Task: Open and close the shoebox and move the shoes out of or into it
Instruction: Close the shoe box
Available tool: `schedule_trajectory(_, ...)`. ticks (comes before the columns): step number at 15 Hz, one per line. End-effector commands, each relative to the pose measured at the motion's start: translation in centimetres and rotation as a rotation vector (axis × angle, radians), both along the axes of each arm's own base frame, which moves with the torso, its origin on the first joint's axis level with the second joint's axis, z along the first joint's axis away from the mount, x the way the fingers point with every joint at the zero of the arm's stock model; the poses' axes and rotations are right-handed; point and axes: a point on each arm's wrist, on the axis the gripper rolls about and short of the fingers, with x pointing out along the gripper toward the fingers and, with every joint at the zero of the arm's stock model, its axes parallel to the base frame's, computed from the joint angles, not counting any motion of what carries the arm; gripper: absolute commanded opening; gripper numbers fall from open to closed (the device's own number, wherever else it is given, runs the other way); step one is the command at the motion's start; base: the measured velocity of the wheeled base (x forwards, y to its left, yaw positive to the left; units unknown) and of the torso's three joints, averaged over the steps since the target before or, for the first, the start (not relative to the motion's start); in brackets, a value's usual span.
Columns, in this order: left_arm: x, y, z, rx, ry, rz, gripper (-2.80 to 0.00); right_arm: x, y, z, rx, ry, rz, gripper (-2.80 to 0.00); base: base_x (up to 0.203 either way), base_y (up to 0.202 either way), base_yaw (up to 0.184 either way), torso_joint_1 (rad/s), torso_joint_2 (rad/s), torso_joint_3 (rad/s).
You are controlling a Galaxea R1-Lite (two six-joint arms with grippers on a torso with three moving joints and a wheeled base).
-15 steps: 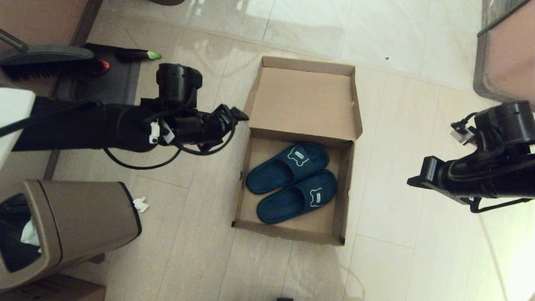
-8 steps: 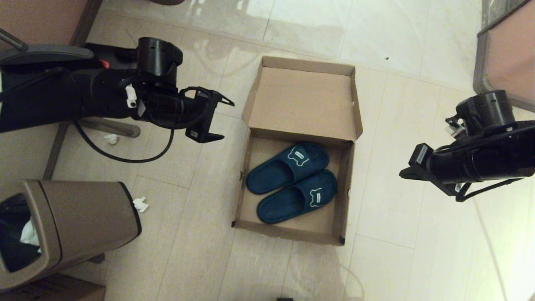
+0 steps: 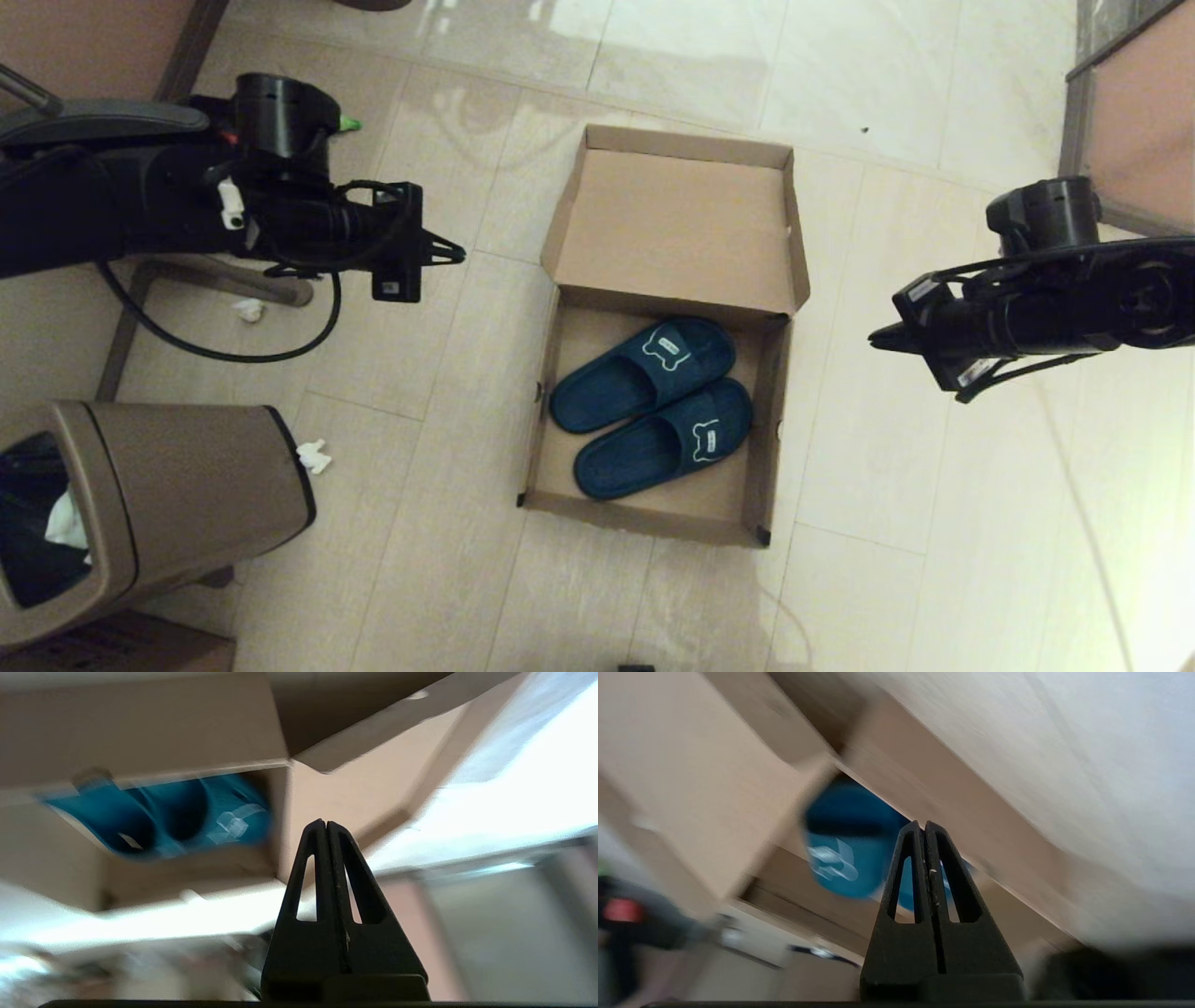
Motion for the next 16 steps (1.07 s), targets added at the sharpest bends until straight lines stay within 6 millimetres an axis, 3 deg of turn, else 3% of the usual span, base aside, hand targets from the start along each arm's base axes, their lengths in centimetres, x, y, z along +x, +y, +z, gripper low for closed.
schedule_trajectory(1,1.0,0.8,-0.8,-0.077,0.039,-0.002,-2.8,1.8,-0.2,-0.8,0.049,-0.035,-0.032,-2.8,0.0,0.0,0.0,0.0,0.0,0.0)
schedule_trajectory(3,2.8,0.6,-2.9,-0.066,0.047,0.036,-2.8,3.6,-0.9,-0.4,0.173,-0.069,-0.102,-2.8,0.0,0.0,0.0,0.0,0.0,0.0)
schedule_trajectory(7,4.4,0.2,-4.2,-0.134,0.016,-0.154,-2.8,6.4,-1.0,-3.3,0.258,-0.011,-0.15,-2.8,0.0,0.0,0.0,0.0,0.0,0.0)
schedule_trajectory(11,7.5,-0.2,-7.9,-0.161,-0.034,-0.222,-2.8,8.3,-0.3,-4.5,0.316,-0.162,-0.004,-2.8,0.0,0.0,0.0,0.0,0.0,0.0)
schedule_trajectory(16,8.7,-1.2,-10.9,-0.159,0.008,-0.23,-2.8,9.8,0.1,-7.6,0.153,-0.206,0.165,-2.8,0.0,0.0,0.0,0.0,0.0,0.0)
